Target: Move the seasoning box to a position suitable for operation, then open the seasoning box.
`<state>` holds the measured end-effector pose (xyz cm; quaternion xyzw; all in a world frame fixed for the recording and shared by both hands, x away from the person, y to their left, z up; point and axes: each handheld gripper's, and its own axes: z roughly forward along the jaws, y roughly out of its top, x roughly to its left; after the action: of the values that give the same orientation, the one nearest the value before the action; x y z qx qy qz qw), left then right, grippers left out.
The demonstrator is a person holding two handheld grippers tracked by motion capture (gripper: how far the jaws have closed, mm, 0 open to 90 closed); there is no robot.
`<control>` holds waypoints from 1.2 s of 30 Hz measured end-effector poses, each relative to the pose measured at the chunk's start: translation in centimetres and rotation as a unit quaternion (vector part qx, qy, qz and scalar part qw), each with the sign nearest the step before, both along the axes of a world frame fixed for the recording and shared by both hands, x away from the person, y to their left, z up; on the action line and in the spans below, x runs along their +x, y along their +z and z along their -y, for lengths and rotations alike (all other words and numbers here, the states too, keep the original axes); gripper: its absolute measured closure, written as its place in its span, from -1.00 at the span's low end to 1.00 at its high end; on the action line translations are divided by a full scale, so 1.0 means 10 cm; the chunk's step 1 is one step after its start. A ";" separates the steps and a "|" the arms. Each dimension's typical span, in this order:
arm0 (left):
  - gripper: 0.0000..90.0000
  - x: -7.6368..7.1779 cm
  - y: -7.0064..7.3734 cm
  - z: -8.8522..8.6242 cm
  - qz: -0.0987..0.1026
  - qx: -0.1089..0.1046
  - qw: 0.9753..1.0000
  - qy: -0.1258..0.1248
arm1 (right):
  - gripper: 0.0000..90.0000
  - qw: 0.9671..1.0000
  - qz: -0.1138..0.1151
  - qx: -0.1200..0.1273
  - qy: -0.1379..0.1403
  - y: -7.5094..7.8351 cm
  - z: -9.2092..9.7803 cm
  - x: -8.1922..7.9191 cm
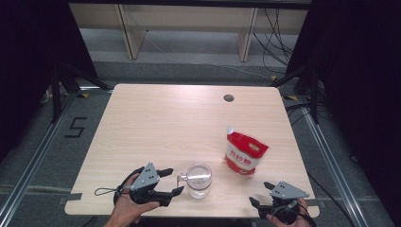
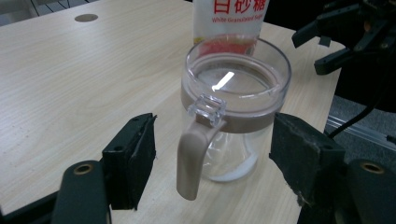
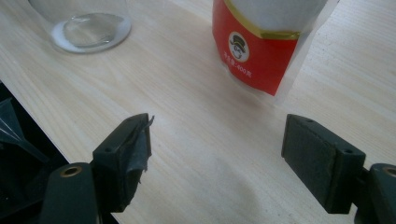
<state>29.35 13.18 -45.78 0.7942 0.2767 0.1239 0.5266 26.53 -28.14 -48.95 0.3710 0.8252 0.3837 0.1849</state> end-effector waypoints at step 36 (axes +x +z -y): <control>0.98 0.09 0.14 0.12 0.044 0.016 0.999 -0.006 | -0.40 1.000 0.013 -0.018 0.014 0.01 -0.08 0.00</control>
<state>30.30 11.95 -44.40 0.7978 0.2465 0.1601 0.5264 26.54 -27.34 -48.88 0.3513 0.8346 0.3757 0.1971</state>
